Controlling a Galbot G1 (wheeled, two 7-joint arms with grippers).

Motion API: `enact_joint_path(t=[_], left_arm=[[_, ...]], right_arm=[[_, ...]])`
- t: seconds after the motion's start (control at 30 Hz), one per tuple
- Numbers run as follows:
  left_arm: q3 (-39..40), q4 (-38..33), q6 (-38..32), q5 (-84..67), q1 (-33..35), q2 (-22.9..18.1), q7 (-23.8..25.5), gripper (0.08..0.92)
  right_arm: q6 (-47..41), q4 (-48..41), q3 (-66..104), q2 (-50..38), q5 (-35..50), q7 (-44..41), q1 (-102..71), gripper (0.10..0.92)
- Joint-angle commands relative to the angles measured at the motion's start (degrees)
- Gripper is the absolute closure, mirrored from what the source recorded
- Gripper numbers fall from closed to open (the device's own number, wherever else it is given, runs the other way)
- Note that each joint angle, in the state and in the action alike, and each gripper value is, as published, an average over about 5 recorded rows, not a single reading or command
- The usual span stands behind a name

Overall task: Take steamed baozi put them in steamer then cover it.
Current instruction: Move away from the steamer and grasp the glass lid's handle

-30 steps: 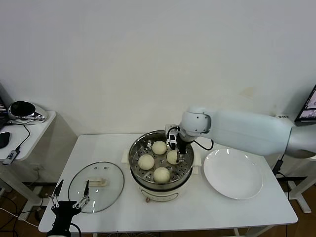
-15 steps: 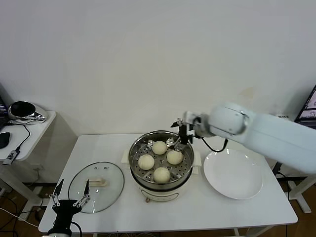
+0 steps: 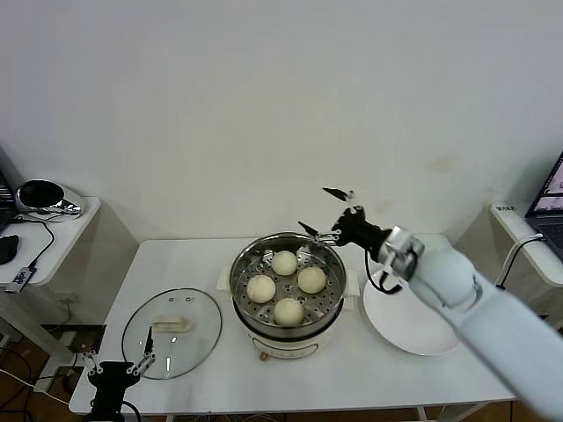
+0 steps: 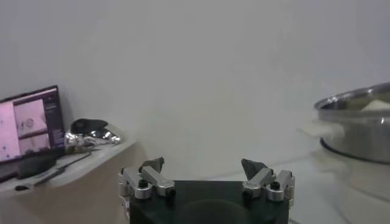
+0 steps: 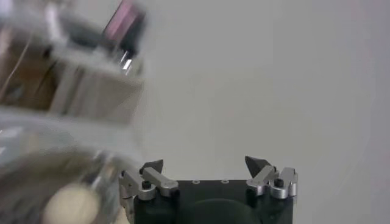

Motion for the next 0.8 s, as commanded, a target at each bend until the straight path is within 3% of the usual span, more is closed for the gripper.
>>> enact_joint_path(t=[0.03,0.33,0.8], left_arm=[[-6.23,5.31,-1.3,38.91,-0.84,1.35,-1.34,0.177],[-6.66,14.43,-4.45,64.58,-4.27,6.94,-1.65,0.177],[1.91,25.87,-4.49,70.93,-17.95,8.32,0.23,0.177]], right_arm=[[16.08,4.08,44.38,25.69,-12.3,0.93,-42.77,0.203],[12.5,7.78,56.83,32.4,-11.33,5.13,-53.1,0.203],[8.26,6.85,62.37,34.7,-10.81,11.61,-53.68,0.203]])
